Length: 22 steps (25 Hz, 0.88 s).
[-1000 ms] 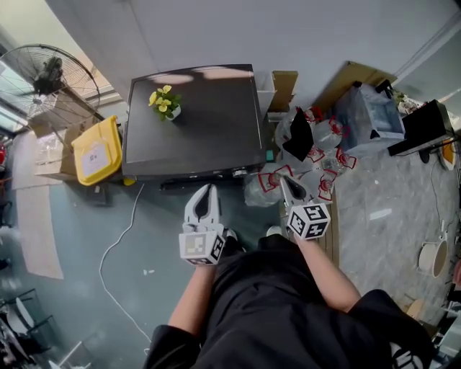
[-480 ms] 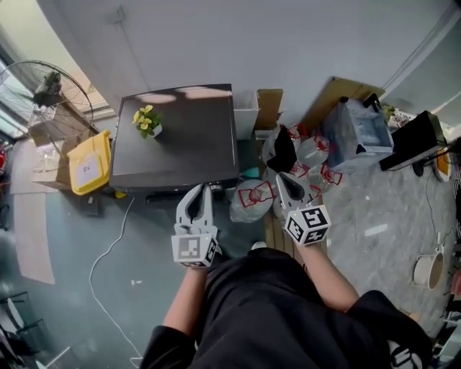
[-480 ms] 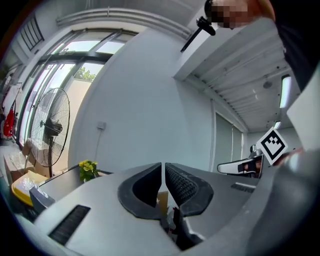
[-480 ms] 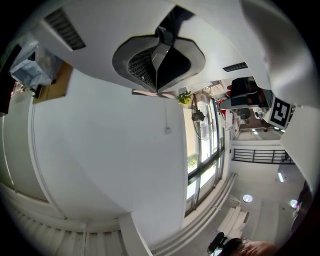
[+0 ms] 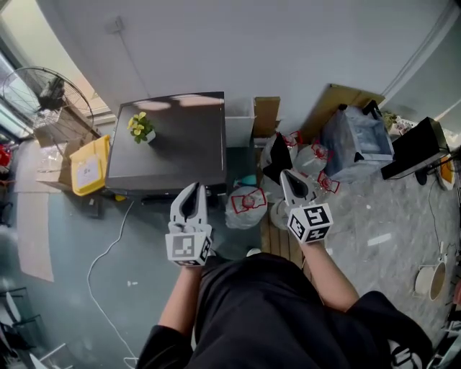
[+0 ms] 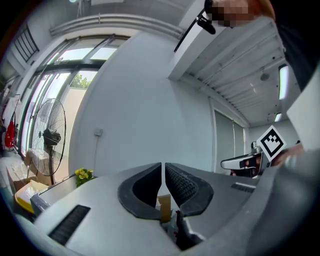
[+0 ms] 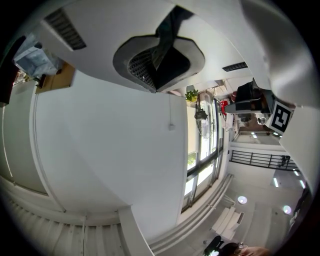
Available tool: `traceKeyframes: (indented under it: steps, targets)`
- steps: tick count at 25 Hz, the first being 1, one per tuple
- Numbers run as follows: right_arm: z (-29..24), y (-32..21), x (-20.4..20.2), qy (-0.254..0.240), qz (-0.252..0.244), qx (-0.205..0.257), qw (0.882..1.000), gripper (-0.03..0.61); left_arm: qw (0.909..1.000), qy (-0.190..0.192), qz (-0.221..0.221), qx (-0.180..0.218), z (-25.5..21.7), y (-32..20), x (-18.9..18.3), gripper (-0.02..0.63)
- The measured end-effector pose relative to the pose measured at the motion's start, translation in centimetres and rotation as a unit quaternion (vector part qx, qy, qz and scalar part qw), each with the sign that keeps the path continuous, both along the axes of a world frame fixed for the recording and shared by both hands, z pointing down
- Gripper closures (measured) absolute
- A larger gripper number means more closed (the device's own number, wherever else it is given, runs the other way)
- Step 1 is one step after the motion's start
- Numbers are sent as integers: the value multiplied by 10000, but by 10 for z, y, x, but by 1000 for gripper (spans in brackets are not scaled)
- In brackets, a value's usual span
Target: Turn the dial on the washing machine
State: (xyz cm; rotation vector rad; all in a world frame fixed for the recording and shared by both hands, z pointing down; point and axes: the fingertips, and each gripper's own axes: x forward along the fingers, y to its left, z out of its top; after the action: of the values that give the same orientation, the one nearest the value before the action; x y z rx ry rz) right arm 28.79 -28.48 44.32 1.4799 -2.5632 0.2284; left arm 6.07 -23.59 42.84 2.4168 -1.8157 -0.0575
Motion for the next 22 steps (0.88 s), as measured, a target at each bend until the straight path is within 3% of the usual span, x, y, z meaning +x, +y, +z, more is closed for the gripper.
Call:
traceKeyframes:
  steps: [22]
  targets:
    - [14, 6, 54, 1, -373, 7, 9993, 580, 9993, -128, -336, -142, 9, 18, 68, 592]
